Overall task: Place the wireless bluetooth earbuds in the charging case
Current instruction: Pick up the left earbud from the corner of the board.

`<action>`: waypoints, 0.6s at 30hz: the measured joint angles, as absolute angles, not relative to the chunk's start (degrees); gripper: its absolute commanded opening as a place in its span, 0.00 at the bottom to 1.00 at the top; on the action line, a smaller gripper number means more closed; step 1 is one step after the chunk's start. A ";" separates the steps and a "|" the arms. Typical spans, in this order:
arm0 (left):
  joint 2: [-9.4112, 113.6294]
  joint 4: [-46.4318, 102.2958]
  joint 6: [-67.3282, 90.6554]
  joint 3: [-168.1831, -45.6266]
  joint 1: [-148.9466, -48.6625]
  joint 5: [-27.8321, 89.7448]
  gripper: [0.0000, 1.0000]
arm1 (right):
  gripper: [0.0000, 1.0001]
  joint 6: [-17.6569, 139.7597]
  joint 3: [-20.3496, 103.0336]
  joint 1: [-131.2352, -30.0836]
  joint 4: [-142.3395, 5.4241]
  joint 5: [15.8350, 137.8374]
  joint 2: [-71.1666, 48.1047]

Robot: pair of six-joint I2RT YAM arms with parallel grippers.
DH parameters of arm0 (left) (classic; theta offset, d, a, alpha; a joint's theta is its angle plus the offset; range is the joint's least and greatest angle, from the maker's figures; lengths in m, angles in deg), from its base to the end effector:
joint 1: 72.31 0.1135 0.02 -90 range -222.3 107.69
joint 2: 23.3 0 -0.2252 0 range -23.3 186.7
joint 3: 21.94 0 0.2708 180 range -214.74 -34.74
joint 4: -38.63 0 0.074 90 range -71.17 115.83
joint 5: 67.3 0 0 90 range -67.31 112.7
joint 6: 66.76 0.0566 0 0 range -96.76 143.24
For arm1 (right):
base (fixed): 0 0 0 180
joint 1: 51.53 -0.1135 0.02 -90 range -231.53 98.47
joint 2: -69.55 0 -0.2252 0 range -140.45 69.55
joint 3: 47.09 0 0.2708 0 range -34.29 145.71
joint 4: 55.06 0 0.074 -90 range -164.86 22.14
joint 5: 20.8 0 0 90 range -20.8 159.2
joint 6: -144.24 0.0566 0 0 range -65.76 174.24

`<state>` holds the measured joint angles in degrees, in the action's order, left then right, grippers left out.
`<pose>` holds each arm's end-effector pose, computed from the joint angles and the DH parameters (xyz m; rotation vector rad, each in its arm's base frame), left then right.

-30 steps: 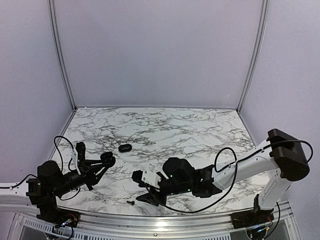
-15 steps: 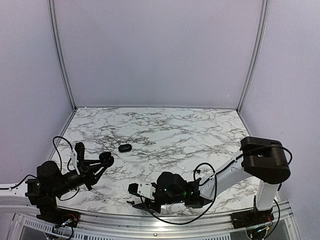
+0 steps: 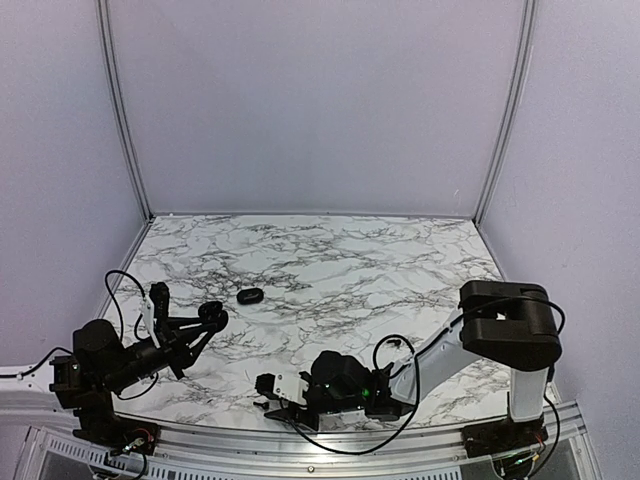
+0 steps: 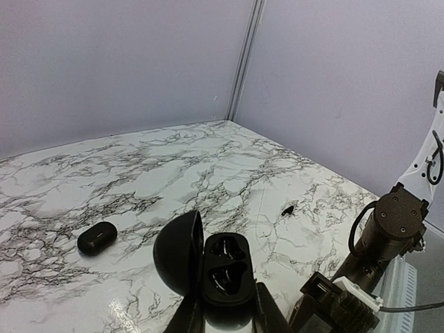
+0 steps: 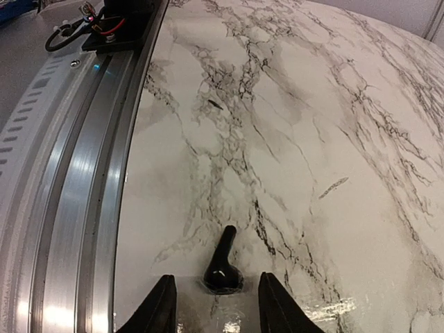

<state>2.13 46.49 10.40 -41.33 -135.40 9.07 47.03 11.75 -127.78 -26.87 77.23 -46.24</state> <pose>0.1091 -0.1856 0.1858 0.4985 1.5258 -0.8616 0.0826 0.3707 0.0267 -1.5239 1.5720 0.8602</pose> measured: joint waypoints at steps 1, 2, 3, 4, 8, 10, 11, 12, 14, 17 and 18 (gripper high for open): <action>2.16 46.49 10.45 -41.43 -135.40 9.07 0.00 | 0.41 47.08 11.82 -127.74 -26.63 77.36 -46.41; 2.16 46.49 10.49 -41.46 -135.40 9.07 0.00 | 0.41 47.10 11.95 -127.58 -26.35 77.60 -46.63; 2.16 46.49 10.58 -41.48 -135.40 9.07 0.00 | 0.41 47.14 12.08 -127.45 -26.21 77.86 -46.85; 2.16 46.47 10.62 -41.48 -135.40 9.07 0.00 | 0.41 47.14 12.32 -127.28 -26.08 78.12 -47.11; 2.18 46.41 10.69 -41.48 -135.40 9.07 0.00 | 0.35 47.36 13.54 -126.56 -25.25 79.44 -48.49; 2.18 46.19 10.77 -41.50 -135.40 9.05 0.00 | 0.34 47.65 14.02 -126.34 -24.99 79.89 -48.99; 2.18 46.01 10.82 -41.50 -135.40 9.02 0.00 | 0.33 47.80 14.11 -126.25 -24.97 80.09 -49.10; 2.18 45.90 10.84 -41.52 -135.40 8.96 0.00 | 0.32 48.04 14.31 -126.16 -25.01 80.29 -49.21; 2.18 45.66 10.84 -41.52 -135.40 8.81 0.00 | 0.29 48.26 14.37 -126.03 -25.01 80.66 -49.32; 2.18 45.47 10.86 -41.52 -135.37 8.67 0.00 | 0.23 48.56 14.61 -125.86 -25.25 80.99 -49.41; 2.18 45.42 10.86 -41.52 -135.37 8.67 0.00 | 0.21 48.70 14.72 -125.81 -25.47 81.07 -49.41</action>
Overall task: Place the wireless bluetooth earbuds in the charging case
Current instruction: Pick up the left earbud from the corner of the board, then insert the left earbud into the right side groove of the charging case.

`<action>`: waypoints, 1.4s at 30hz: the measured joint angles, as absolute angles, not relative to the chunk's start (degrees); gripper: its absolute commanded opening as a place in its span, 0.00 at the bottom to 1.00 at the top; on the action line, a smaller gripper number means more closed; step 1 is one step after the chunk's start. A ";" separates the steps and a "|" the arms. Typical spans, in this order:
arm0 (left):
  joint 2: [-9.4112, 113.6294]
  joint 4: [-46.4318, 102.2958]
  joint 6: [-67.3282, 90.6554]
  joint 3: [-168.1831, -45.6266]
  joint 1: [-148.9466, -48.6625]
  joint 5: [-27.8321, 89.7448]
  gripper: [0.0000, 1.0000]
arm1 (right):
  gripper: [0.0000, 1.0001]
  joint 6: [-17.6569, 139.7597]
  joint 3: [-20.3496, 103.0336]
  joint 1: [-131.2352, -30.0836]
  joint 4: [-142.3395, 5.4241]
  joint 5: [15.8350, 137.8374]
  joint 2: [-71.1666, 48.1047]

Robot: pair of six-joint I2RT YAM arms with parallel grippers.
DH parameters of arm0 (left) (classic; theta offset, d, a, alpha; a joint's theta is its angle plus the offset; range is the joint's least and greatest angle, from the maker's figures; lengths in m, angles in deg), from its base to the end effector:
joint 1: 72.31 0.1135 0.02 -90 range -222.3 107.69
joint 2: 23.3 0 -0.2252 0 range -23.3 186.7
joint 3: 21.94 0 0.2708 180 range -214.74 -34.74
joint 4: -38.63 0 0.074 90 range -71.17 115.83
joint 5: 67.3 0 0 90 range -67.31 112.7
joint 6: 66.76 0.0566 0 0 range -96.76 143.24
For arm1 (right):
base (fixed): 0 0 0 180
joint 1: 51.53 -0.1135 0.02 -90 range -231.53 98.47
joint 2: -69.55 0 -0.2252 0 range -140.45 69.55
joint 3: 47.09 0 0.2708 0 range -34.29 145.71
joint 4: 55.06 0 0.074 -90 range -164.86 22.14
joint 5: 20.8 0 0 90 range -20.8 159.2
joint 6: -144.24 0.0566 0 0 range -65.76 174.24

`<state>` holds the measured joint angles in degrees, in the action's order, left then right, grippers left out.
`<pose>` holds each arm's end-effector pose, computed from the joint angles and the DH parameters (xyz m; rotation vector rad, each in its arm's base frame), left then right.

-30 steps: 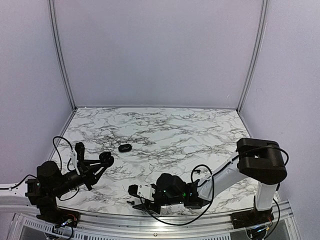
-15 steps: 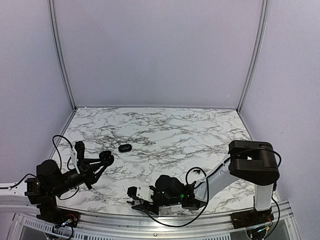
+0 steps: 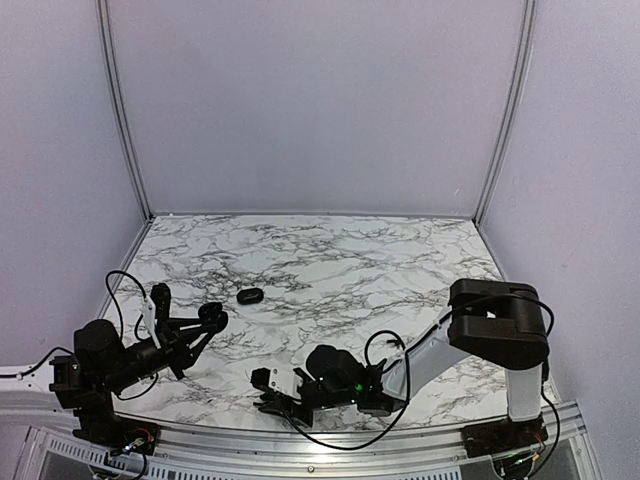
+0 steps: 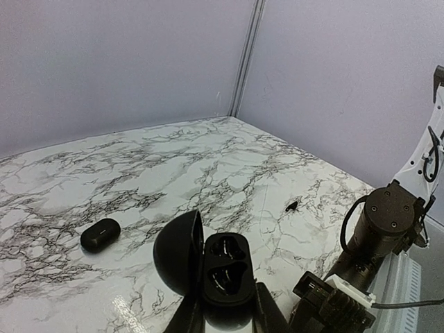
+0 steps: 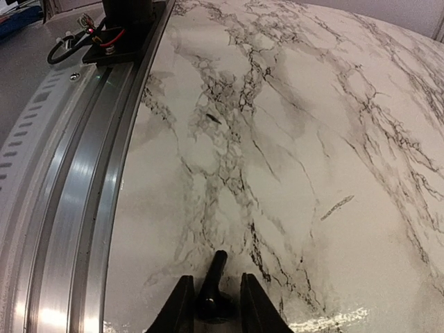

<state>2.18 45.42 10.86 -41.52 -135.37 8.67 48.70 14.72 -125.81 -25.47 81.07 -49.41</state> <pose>0.1096 -0.1854 0.1845 0.5061 1.5378 -0.8419 0.0946 0.3792 0.0232 -1.5016 1.5815 0.9315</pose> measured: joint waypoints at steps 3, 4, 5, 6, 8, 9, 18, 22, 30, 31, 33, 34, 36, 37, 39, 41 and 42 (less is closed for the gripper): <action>2.31 45.34 11.12 -41.52 -135.37 8.70 0.00 | 0.17 48.63 15.16 -125.79 -26.24 81.12 -49.41; 2.44 45.23 11.30 -41.54 -135.35 8.70 0.00 | 0.15 48.56 15.36 -125.79 -26.59 81.10 -49.41; 2.55 45.12 11.54 -41.54 -135.35 8.70 0.00 | 0.15 48.56 15.51 -125.77 -26.87 81.10 -49.41; 2.59 44.96 11.71 -41.54 -135.35 8.72 0.00 | 0.14 48.52 15.55 -125.75 -27.04 81.10 -49.38; 2.59 44.75 11.91 -41.54 -135.35 8.72 0.00 | 0.12 48.46 15.73 -125.75 -27.61 81.07 -49.25; 2.59 44.75 11.93 -41.54 -135.35 8.72 0.00 | 0.12 48.46 15.73 -125.75 -28.12 81.01 -49.01; 1.48 44.70 12.65 -41.52 -135.35 9.83 0.00 | 0.09 47.93 17.02 -125.38 -41.16 80.66 -43.40; 1.96 44.90 14.90 -41.46 -135.35 12.61 0.00 | 0.08 47.56 18.33 -125.31 -50.10 80.72 -37.10; 9.98 46.10 19.63 -41.46 -135.35 19.38 0.00 | 0.07 49.83 23.46 -125.22 -67.83 80.22 -20.47; 10.13 46.78 19.95 -41.46 -135.35 19.91 0.00 | 0.07 50.47 23.79 -125.20 -69.82 79.96 -18.48; 10.16 48.53 20.65 -41.46 -135.35 20.65 0.00 | 0.07 51.89 24.01 -125.16 -72.88 79.02 -15.40; 10.31 49.44 20.96 -41.46 -135.35 21.04 0.00 | 0.07 52.67 24.05 -125.14 -74.36 78.63 -14.15; 11.01 50.89 21.29 -41.46 -135.35 22.29 0.00 | 0.07 53.90 24.10 -125.09 -77.40 77.64 -12.45; 11.82 51.50 21.40 -41.46 -135.35 23.12 0.00 | 0.07 54.36 24.23 -125.07 -79.04 77.42 -12.05; 14.42 52.22 21.90 -41.46 -135.35 25.07 0.00 | 0.06 54.88 24.69 -125.03 -81.69 77.01 -11.86; 17.76 52.66 23.17 -41.46 -135.70 27.27 0.00 | 0.06 55.10 25.41 -125.00 -84.44 76.46 -11.83; 19.18 52.70 23.98 -41.46 -136.27 27.95 0.00 | 0.06 55.08 25.85 -125.00 -85.60 76.31 -11.81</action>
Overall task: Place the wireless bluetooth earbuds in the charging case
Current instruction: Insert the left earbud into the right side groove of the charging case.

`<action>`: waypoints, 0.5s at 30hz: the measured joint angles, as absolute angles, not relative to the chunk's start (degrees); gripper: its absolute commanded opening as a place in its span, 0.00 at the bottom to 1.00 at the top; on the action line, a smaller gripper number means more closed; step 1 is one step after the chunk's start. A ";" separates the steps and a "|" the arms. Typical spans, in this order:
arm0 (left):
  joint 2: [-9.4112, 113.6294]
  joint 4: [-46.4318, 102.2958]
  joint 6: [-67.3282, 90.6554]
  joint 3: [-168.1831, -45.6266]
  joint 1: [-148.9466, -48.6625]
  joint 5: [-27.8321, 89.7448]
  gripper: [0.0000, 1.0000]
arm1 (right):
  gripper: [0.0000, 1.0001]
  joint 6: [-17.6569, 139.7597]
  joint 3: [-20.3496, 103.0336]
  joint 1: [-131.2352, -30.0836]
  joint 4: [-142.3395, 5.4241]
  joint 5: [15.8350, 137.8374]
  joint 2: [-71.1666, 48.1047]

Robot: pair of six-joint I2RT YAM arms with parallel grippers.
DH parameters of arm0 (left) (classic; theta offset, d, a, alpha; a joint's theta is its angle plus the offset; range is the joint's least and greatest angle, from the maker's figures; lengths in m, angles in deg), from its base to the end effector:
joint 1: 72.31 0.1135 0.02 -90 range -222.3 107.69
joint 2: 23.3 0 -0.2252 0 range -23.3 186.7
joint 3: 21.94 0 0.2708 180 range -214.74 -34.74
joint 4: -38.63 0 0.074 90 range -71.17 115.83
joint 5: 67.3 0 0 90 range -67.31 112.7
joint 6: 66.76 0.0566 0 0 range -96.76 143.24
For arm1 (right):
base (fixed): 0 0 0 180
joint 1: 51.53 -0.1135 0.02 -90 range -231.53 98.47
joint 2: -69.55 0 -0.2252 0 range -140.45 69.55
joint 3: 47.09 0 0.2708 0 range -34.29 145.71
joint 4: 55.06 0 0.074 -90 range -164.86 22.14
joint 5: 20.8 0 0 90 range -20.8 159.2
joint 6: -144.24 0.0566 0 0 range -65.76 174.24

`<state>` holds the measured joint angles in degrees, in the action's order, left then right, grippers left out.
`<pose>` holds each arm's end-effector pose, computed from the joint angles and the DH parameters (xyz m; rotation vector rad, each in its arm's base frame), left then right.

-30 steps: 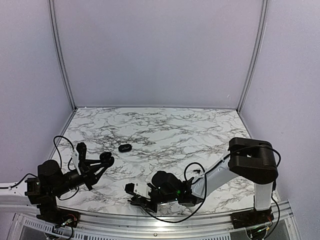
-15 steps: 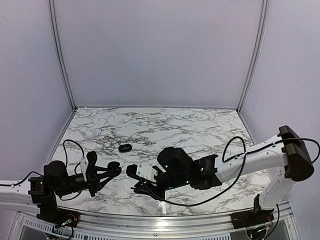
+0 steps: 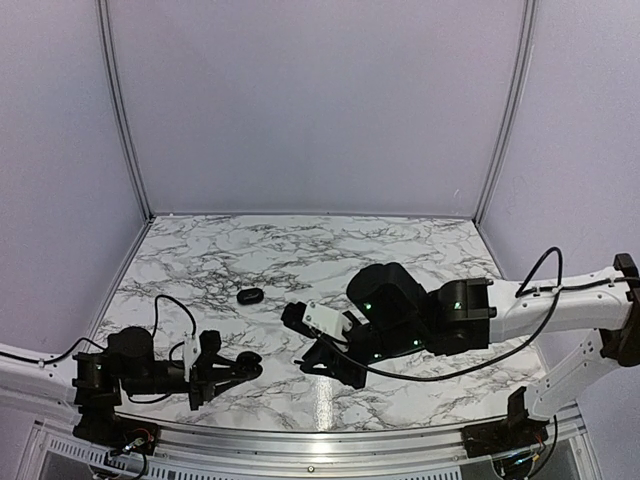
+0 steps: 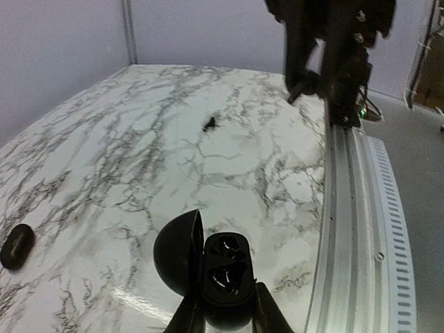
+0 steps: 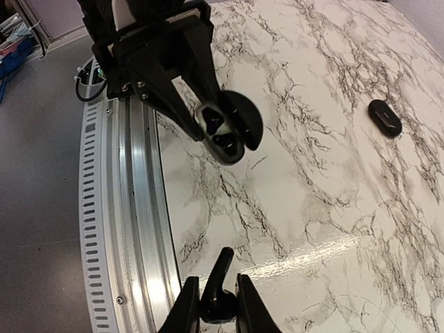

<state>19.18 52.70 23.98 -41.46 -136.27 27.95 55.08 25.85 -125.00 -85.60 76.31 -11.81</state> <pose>0.0972 -0.2108 0.1398 1.0274 1.4895 -0.8816 0.0944 0.3426 0.2146 -1.4666 1.8762 0.8042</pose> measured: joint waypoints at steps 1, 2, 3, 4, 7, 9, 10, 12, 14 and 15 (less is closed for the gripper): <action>20.86 52.83 25.33 -41.46 -137.62 28.28 0.00 | 0.06 55.03 26.35 -125.00 -86.82 76.18 -11.77; 22.35 53.05 26.69 -41.46 -139.33 28.50 0.00 | 0.06 54.90 27.03 -125.00 -88.11 76.16 -11.75; 23.60 53.23 28.17 -41.46 -140.97 28.50 0.00 | 0.06 54.64 27.53 -125.00 -88.94 76.13 -11.68; 24.69 53.47 29.70 -41.48 -142.39 28.45 0.00 | 0.06 54.23 28.23 -125.00 -89.82 76.13 -11.55; 27.47 53.84 33.90 -42.22 -144.23 27.97 0.00 | 0.06 52.83 29.52 -125.03 -91.44 76.22 -11.35; 29.30 54.06 36.48 -43.80 -144.55 27.58 0.00 | 0.05 51.73 30.04 -125.20 -92.22 76.20 -11.35; 30.20 54.28 37.77 -44.80 -144.60 27.32 0.00 | 0.05 50.99 30.39 -125.35 -92.79 76.20 -11.40; 31.82 54.80 39.93 -46.88 -144.64 26.90 0.00 | 0.05 49.66 30.94 -125.73 -93.38 76.09 -11.53; 32.97 55.30 41.75 -48.49 -144.64 26.73 0.00 | 0.05 48.61 31.55 -126.27 -93.97 75.94 -11.73; 33.48 55.56 42.62 -49.17 -144.64 26.71 0.00 | 0.05 47.97 32.19 -126.62 -94.45 75.65 -11.94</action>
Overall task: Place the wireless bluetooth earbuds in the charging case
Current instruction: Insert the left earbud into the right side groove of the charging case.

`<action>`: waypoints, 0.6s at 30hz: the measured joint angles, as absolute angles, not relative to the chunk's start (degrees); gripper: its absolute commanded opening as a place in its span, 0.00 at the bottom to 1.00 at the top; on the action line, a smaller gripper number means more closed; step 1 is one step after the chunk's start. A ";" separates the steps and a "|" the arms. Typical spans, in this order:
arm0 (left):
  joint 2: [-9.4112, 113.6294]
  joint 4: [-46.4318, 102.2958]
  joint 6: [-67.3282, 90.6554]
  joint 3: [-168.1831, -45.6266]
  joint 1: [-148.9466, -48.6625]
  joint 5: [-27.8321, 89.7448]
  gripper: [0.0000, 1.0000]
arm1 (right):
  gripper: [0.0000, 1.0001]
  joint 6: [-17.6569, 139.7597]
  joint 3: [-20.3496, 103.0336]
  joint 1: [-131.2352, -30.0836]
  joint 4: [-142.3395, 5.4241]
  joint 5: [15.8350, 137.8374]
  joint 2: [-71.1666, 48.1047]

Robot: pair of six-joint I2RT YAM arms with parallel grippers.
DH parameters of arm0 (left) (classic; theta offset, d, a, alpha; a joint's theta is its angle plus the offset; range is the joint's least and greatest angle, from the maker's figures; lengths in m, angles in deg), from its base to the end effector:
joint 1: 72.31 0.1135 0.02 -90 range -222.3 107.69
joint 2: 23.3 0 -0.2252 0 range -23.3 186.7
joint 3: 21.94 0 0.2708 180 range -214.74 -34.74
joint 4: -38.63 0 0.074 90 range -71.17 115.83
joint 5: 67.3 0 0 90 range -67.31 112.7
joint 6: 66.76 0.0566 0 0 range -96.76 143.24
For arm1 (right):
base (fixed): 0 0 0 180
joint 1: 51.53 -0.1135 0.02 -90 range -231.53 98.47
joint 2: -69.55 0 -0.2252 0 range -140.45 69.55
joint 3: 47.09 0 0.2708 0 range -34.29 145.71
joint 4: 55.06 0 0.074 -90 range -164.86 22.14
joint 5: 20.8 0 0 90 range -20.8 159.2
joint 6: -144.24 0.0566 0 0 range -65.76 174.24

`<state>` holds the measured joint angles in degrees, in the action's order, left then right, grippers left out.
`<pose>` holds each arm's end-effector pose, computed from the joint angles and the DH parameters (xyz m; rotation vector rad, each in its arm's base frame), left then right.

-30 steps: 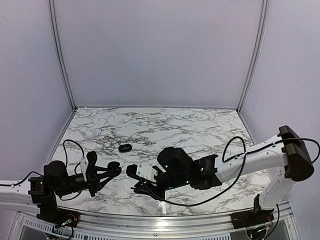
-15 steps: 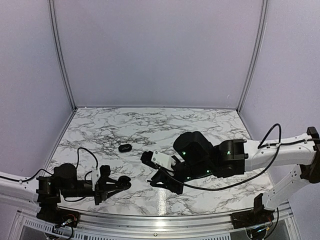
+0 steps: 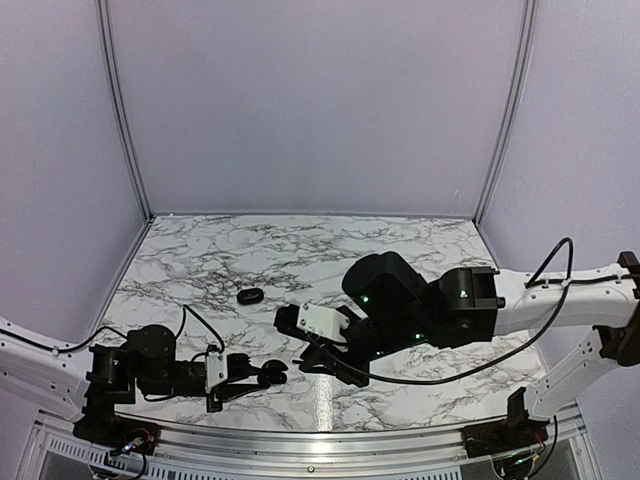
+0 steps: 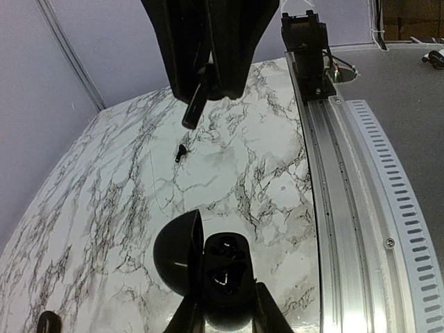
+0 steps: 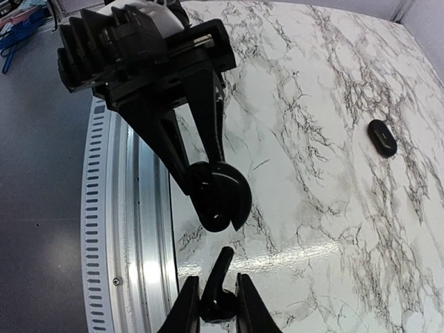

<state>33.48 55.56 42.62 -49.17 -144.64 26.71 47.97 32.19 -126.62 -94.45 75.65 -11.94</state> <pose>0.0750 -0.2485 0.1398 1.3627 1.2504 -0.7180 0.0851 0.3444 0.2393 -1.6152 1.7856 0.7232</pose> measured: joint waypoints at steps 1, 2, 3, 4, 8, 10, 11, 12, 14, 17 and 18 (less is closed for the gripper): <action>33.87 55.70 43.62 -49.74 -144.64 26.68 0.00 | 0.05 47.36 32.78 -126.97 -94.95 75.39 -12.23; 34.09 55.78 44.41 -50.00 -144.64 26.64 0.00 | 0.05 46.66 33.41 -127.26 -95.33 74.91 -12.53; 34.24 55.98 45.42 -50.18 -144.64 26.51 0.00 | 0.05 46.23 33.98 -127.52 -95.63 74.36 -12.80; 34.35 55.98 46.49 -50.33 -144.66 26.29 0.00 | 0.05 45.83 34.48 -127.67 -96.07 73.93 -13.04; 34.59 56.13 50.31 -50.90 -144.88 25.11 0.00 | 0.05 44.63 35.86 -128.26 -97.29 71.81 -13.60; 34.68 56.26 52.24 -51.10 -145.10 24.26 0.00 | 0.05 44.32 36.51 -128.41 -98.06 71.20 -14.06; 34.72 56.33 53.07 -51.25 -145.21 23.91 0.00 | 0.05 44.24 36.82 -128.44 -98.45 71.09 -14.37; 34.88 56.42 53.90 -51.47 -145.30 23.45 0.00 | 0.04 44.11 37.19 -128.46 -98.82 70.93 -14.83; 35.29 56.70 55.17 -52.01 -145.41 22.62 0.00 | 0.04 43.91 37.69 -128.50 -99.22 70.65 -15.88; 36.49 57.58 56.76 -52.80 -145.45 21.53 0.00 | 0.04 43.71 38.00 -128.52 -100.02 70.28 -17.30; 36.89 57.75 57.11 -52.93 -145.45 21.18 0.00 | 0.04 43.69 38.00 -128.52 -100.29 70.17 -17.74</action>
